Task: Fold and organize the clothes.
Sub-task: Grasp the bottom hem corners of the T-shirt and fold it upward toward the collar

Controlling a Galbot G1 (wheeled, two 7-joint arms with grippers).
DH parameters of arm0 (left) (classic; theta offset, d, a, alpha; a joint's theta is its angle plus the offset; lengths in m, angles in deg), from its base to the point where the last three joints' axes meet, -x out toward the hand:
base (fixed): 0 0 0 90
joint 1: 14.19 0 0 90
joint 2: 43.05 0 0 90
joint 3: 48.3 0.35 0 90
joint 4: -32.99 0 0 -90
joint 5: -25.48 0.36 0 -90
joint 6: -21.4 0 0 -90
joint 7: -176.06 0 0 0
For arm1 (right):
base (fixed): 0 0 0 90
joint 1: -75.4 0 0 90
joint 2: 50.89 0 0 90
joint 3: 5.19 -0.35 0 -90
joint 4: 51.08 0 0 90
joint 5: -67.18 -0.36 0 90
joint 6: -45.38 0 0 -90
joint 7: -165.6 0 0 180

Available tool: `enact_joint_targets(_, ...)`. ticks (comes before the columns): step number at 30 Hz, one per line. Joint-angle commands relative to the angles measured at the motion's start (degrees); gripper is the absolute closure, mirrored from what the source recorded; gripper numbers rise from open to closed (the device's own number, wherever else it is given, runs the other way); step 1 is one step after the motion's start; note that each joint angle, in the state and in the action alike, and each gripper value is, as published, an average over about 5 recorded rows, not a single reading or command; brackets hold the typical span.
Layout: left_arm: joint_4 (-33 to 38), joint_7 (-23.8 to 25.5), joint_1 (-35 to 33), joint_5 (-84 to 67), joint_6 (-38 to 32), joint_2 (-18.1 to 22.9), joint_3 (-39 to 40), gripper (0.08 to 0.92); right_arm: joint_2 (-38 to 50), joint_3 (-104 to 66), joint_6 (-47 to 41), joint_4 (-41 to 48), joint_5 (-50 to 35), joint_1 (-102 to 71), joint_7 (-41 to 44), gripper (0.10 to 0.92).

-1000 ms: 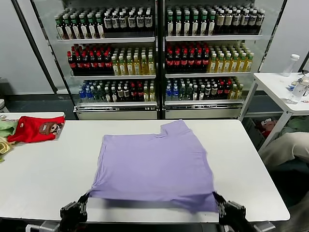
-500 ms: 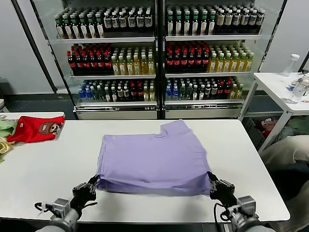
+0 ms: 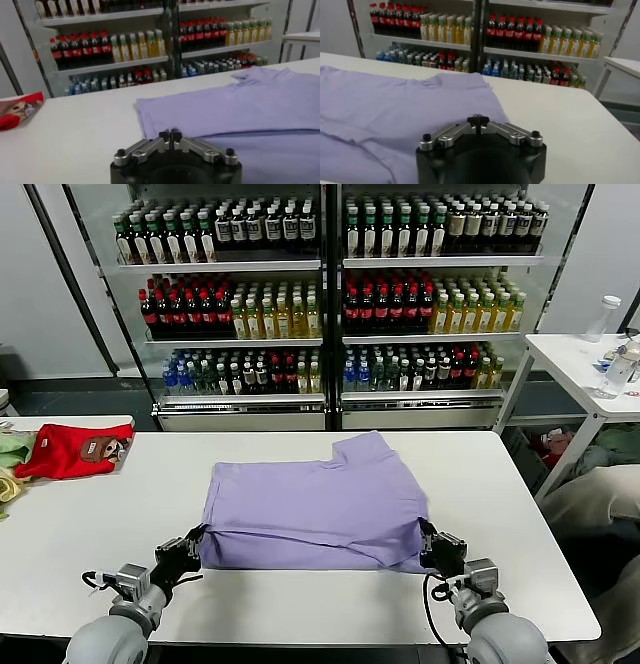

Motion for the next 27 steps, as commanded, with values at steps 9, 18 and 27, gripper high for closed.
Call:
enact_joint_targets(9,-5.1,2.7,2.7,5.9,3.0,0.6,-0.6,0.826,-2.1,2.1,-0.6,6.4,2.7,3.7,-0.2,0.752)
enact_joint_targets(18,11.9,-2.5,-10.4,-5.1,10.2,-1.0,-3.5,0.567,3.4,-5.1,-1.9,-7.3,-0.5,-11.6,-0.8,0.493)
enact_joint_targets(27,4.1,-3.4,-6.1,-7.2,11.8,1.1,-1.9,0.307,2.1,-2.4,-3.7,-4.8,-3.2,-11.0,-3.0,0.265)
